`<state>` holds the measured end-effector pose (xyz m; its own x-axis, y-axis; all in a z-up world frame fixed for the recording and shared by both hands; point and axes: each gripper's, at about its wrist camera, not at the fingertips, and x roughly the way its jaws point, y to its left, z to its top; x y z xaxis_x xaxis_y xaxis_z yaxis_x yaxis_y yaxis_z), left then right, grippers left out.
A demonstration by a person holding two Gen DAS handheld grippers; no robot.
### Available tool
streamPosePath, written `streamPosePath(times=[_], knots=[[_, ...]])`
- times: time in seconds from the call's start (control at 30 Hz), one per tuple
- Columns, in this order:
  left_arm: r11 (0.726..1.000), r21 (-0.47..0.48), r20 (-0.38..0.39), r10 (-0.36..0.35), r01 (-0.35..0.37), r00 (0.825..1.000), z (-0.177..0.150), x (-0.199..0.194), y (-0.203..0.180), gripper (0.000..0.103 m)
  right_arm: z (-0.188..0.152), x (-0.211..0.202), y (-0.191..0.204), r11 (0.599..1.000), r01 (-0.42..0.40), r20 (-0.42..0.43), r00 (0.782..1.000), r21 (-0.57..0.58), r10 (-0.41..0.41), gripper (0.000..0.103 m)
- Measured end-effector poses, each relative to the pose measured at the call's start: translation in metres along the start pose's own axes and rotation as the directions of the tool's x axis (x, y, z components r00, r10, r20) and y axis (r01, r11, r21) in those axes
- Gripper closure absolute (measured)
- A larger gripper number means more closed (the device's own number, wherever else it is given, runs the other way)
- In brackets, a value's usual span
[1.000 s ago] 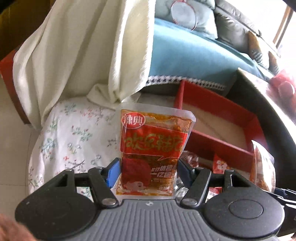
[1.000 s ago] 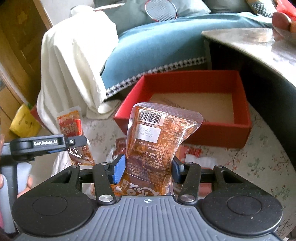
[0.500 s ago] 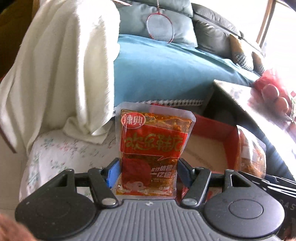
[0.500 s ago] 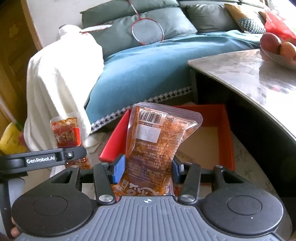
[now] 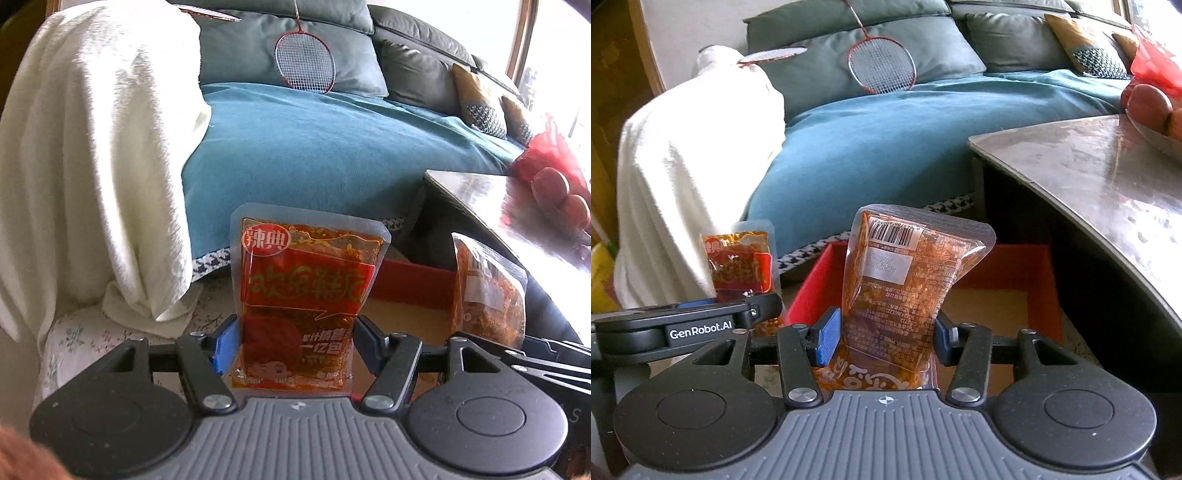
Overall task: Organize snacks
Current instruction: 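Carry both packets up and over to the red box, then lower both packets into the red box and open both grippers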
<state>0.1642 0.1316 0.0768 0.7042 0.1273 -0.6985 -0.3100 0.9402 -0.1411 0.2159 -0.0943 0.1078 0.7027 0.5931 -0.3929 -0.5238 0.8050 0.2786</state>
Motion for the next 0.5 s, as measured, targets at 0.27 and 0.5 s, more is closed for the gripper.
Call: streamPosePath(times=[0.27,0.5], knots=[[1.0,0.026,-0.013,0.013,-0.013,1.0,0.011,0.026,-0.011,0.045,0.006,0.028,-0.011,0.999,0.035,-0.051,0.998,0.004,-0.034,0.045],[0.999,0.047,-0.062,0.024,-0.022,0.998,0.01,0.055,-0.018,0.045,0.005,0.06,-0.015,0.998,0.057,-0.12,0.991,-0.002,-0.057,0.045]])
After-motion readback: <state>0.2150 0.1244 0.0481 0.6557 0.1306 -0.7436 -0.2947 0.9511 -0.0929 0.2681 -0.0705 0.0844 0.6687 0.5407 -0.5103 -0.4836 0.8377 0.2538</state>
